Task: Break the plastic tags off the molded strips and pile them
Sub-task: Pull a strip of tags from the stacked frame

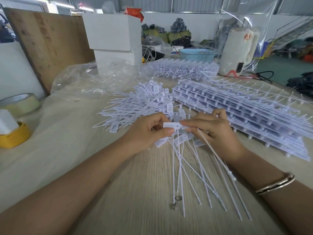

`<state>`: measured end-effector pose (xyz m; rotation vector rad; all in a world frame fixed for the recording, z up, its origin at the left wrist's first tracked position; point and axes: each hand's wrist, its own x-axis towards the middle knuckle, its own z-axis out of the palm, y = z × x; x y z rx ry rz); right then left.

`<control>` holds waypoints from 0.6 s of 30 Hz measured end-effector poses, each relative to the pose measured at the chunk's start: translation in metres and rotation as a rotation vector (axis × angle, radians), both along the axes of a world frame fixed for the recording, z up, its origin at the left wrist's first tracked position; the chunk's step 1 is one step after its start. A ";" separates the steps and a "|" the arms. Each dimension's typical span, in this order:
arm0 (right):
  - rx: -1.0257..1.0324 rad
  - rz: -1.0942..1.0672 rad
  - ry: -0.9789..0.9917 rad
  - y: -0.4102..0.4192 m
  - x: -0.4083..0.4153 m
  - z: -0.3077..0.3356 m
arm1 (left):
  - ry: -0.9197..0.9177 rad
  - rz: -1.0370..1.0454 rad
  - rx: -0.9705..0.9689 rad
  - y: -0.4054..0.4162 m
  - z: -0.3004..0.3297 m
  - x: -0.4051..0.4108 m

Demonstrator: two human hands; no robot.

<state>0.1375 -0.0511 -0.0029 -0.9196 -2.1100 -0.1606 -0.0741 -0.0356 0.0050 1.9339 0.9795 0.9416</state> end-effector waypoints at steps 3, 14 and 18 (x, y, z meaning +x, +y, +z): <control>-0.067 0.040 0.026 0.000 0.001 0.000 | 0.046 0.004 0.023 0.001 -0.002 -0.001; -0.203 0.168 0.310 0.000 0.006 0.015 | -0.059 -0.151 -0.017 -0.006 0.008 -0.005; -0.139 -0.023 0.290 0.001 0.034 0.016 | -0.028 -0.043 0.002 0.003 0.005 -0.016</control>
